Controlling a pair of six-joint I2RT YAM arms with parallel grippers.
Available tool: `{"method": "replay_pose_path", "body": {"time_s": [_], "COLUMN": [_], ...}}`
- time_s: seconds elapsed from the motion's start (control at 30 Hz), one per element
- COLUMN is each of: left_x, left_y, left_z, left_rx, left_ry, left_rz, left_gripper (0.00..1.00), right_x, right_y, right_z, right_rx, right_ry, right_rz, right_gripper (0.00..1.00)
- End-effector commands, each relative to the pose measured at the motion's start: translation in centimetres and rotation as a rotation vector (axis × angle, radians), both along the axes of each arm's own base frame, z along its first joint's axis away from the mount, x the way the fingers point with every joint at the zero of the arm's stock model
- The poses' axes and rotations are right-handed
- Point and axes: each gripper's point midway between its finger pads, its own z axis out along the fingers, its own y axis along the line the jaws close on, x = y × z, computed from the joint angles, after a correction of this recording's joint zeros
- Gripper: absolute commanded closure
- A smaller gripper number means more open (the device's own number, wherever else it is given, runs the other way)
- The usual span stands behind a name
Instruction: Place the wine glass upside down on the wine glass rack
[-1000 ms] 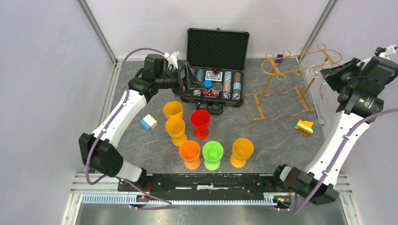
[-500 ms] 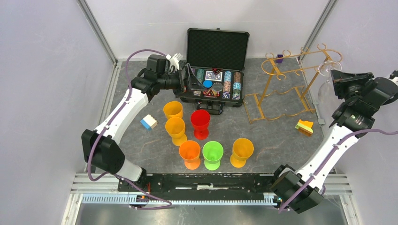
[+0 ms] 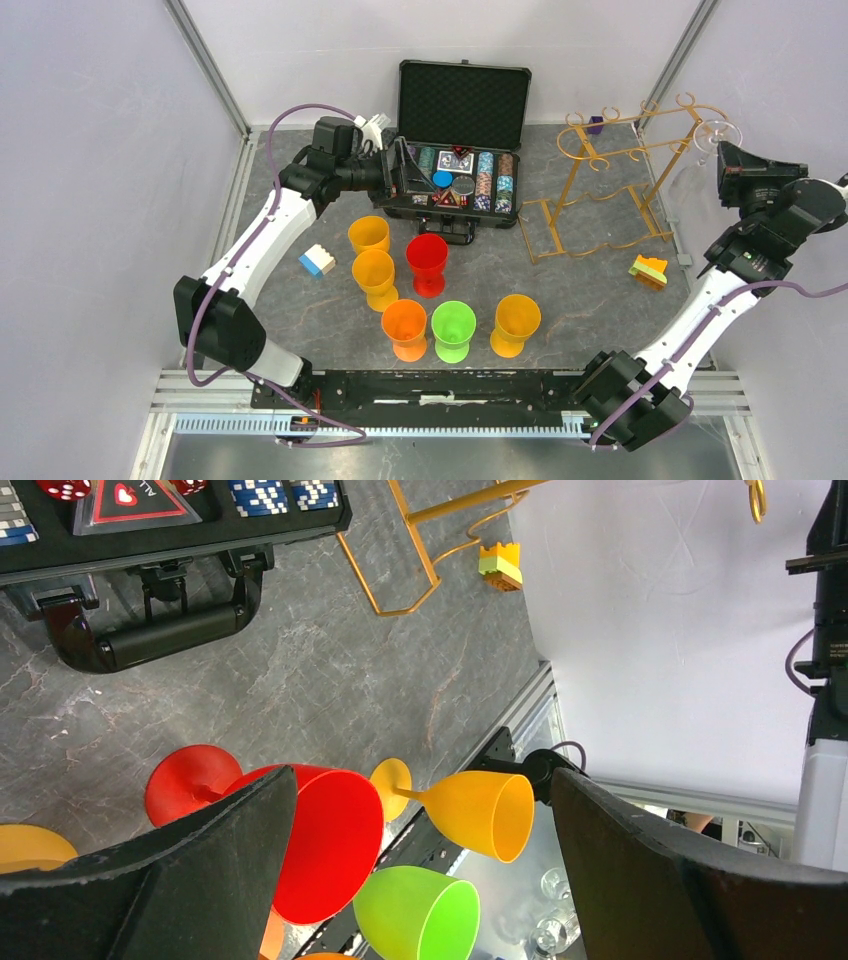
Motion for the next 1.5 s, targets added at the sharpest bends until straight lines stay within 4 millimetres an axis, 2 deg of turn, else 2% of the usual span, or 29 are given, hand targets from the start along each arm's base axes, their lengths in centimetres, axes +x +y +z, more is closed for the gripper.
{"method": "replay_pose_path", "body": {"time_s": [0.0,0.27,0.73,1.07,1.47], "left_x": [-0.2,-0.1,-0.4,-0.3,-0.5], "left_y": [-0.3,-0.7,-0.7,-0.8,-0.7], "left_z": [1.7,1.8,1.4,1.4,1.2], "left_rx": [-0.02,-0.044,-0.048,-0.047,-0.046], "left_ry": [-0.081,-0.084,-0.093,-0.092,-0.088], "left_rz": [-0.052,-0.07,-0.089,-0.089,-0.092], "left_gripper": [0.0,0.0,0.0,0.0,0.0], "right_x": [-0.3,-0.9,-1.9,-1.2,0.1], "right_y": [0.3,-0.4,-2.8,-3.7,-3.8], "right_z": [2.9,3.0,2.5,1.5,0.5], "right_rx": [-0.045,-0.042,-0.007,0.026,0.053], "right_ry": [-0.107,-0.11,-0.122,-0.128,-0.109], "right_rz": [0.007,-0.035,-0.202,-0.204,-0.177], "right_gripper": [1.0,1.0,1.0,1.0,1.0]}}
